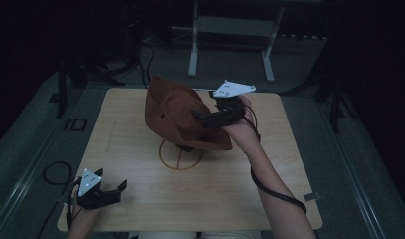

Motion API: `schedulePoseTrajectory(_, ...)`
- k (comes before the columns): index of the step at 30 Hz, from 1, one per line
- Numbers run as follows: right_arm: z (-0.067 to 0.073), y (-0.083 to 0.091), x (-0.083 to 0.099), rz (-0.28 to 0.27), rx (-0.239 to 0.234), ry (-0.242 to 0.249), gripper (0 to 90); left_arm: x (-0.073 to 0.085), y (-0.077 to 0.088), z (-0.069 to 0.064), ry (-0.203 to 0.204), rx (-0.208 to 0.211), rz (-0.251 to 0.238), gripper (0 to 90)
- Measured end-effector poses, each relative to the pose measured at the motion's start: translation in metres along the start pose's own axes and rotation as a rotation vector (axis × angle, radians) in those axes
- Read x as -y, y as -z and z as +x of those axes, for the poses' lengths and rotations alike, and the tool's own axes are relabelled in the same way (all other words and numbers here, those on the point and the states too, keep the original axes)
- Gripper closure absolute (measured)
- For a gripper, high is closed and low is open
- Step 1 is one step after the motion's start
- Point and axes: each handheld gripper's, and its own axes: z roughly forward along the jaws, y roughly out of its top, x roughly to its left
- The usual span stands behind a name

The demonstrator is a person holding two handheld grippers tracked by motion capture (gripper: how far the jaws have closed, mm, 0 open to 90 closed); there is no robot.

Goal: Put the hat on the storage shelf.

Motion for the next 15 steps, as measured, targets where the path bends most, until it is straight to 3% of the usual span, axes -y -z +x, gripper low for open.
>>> schedulePoseTrajectory(15,-0.027,0.036,0.044,0.023,0.045,-0.063,14.3,0.000,0.000,0.001,0.001,0.000,-0.002,3.0)
